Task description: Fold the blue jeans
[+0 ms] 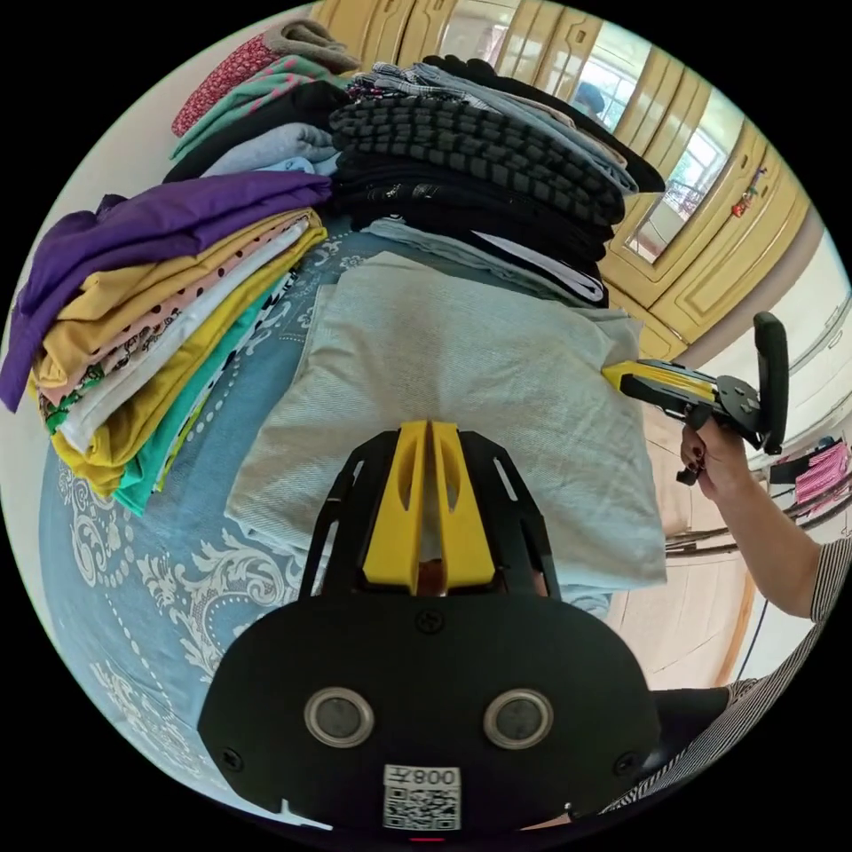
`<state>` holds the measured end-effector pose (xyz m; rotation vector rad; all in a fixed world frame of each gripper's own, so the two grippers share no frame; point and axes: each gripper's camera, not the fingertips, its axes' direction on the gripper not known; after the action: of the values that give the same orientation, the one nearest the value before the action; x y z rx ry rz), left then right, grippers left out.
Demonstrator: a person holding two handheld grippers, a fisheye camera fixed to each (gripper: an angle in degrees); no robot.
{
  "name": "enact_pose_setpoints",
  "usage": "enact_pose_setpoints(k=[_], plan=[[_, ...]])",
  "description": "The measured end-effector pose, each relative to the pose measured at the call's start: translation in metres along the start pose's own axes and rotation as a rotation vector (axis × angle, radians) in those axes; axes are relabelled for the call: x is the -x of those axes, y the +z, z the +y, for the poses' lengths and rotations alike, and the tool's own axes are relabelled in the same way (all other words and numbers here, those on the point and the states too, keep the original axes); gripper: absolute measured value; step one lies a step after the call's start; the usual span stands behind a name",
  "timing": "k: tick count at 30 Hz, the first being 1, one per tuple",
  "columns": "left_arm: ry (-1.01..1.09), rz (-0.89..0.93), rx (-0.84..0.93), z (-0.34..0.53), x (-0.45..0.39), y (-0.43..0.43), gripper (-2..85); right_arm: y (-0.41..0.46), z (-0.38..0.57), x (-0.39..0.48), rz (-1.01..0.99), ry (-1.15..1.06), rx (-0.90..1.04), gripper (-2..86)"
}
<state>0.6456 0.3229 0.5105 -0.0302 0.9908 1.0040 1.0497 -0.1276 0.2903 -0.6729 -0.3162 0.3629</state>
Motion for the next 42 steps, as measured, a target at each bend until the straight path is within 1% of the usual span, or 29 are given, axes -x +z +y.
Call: enact_pose_setpoints(k=[1, 3, 6, 8, 11, 13, 15, 18, 20, 23, 25, 28, 31, 34, 39, 41, 42], plan=[[-0.006, 0.006, 0.006, -0.001, 0.000, -0.003, 1.0, -0.005, -0.001, 0.000, -0.010, 0.008, 0.034, 0.2], [-0.005, 0.051, -0.075, 0.006, -0.003, -0.027, 1.5, -0.025, 0.002, 0.004, -0.042, -0.019, 0.000, 0.2], [-0.002, 0.127, -0.171, 0.019, -0.007, -0.059, 2.9, -0.074, -0.002, 0.010, -0.033, -0.065, -0.150, 0.3], [0.013, 0.157, -0.205, 0.028, -0.013, -0.075, 4.1, -0.115, -0.020, 0.012, -0.005, -0.105, -0.294, 0.4], [0.043, 0.206, -0.213, 0.042, -0.023, -0.097, 6.6, -0.157, -0.055, 0.007, 0.073, -0.113, -0.446, 1.0], [0.046, 0.234, -0.209, 0.050, -0.028, -0.109, 7.5, -0.174, -0.080, -0.002, 0.100, -0.085, -0.503, 2.2], [0.052, 0.280, -0.211, 0.060, -0.035, -0.124, 8.5, -0.181, -0.106, -0.012, 0.105, -0.048, -0.504, 4.3], [0.065, 0.299, -0.200, 0.073, -0.044, -0.142, 9.7, -0.177, -0.143, -0.025, 0.102, -0.003, -0.436, 7.7], [0.063, 0.312, -0.189, 0.081, -0.049, -0.153, 10.0, -0.164, -0.162, -0.029, 0.123, 0.010, -0.356, 8.3], [0.065, 0.354, -0.152, 0.095, -0.057, -0.169, 9.8, -0.152, -0.173, -0.026, 0.163, 0.026, -0.306, 8.4], [0.066, 0.361, -0.129, 0.103, -0.062, -0.179, 9.5, -0.151, -0.174, -0.021, 0.168, 0.017, -0.307, 8.9], [0.070, 0.361, -0.090, 0.113, -0.069, -0.196, 8.7, -0.149, -0.172, -0.013, 0.233, 0.009, -0.285, 8.1], [0.026, 0.389, -0.094, 0.122, -0.072, -0.217, 7.7, -0.149, -0.162, -0.017, 0.288, 0.076, -0.267, 4.1], [0.005, 0.383, -0.120, 0.128, -0.079, -0.245, 6.9, -0.153, -0.144, -0.025, 0.234, 0.096, -0.255, 1.9], [-0.034, 0.370, -0.168, 0.134, -0.088, -0.308, 5.9, -0.189, -0.091, -0.035, 0.073, 0.110, -0.365, 0.5], [-0.059, 0.384, -0.197, 0.136, -0.089, -0.332, 5.8, -0.218, -0.056, -0.047, -0.100, 0.124, -0.447, 0.2], [-0.073, 0.384, -0.216, 0.137, -0.090, -0.348, 5.8, -0.226, -0.048, -0.050, -0.148, 0.124, -0.470, 0.1]])
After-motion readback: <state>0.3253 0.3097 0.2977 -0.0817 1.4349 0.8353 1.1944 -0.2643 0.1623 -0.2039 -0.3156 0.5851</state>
